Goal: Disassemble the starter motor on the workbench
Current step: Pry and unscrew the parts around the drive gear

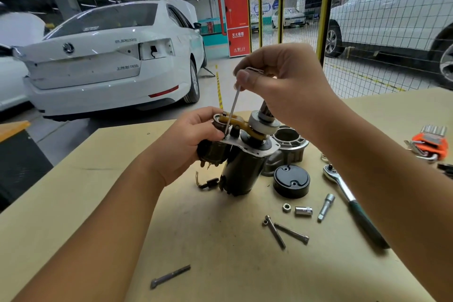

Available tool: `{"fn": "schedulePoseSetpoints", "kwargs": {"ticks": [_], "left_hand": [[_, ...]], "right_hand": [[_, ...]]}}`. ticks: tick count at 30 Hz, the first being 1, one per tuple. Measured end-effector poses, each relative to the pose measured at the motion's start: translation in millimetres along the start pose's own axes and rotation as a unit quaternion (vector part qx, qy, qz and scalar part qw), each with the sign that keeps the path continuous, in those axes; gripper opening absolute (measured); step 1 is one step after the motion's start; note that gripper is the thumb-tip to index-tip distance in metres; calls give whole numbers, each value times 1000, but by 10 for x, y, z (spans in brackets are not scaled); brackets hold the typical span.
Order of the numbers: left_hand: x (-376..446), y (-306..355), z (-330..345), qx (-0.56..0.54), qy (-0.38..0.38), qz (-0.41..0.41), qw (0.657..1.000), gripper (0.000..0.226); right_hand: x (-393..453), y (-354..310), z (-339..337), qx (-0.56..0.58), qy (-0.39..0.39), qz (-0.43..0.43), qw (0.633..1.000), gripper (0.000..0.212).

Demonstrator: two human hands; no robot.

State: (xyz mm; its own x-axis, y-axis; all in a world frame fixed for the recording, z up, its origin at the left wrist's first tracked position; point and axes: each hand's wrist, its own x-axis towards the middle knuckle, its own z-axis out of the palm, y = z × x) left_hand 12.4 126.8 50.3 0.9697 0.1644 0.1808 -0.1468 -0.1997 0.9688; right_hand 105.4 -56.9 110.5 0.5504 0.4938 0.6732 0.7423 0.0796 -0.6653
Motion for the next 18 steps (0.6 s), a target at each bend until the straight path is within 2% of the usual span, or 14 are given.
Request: {"fn": "schedulePoseSetpoints", "kwargs": {"ticks": [2, 5, 11, 15, 18], "left_hand": [[-28, 4, 18, 11, 11, 66, 998, 36], [-65, 89, 98, 99, 17, 135, 986, 26], [-48, 185, 194, 168, 92, 150, 970, 14], [-59, 212, 164, 164, 107, 155, 968, 12], [-56, 179, 162, 167, 103, 162, 967, 11]], "right_hand": [[9, 10, -4, 2, -5, -3, 1000, 7], [25, 27, -27, 3, -24, -2, 1000, 7], [57, -31, -115, -33, -57, -2, 998, 7], [52, -75, -175, -139, -58, -47, 988, 22], [54, -109, -199, -196, -68, -59, 976, 23]]}}
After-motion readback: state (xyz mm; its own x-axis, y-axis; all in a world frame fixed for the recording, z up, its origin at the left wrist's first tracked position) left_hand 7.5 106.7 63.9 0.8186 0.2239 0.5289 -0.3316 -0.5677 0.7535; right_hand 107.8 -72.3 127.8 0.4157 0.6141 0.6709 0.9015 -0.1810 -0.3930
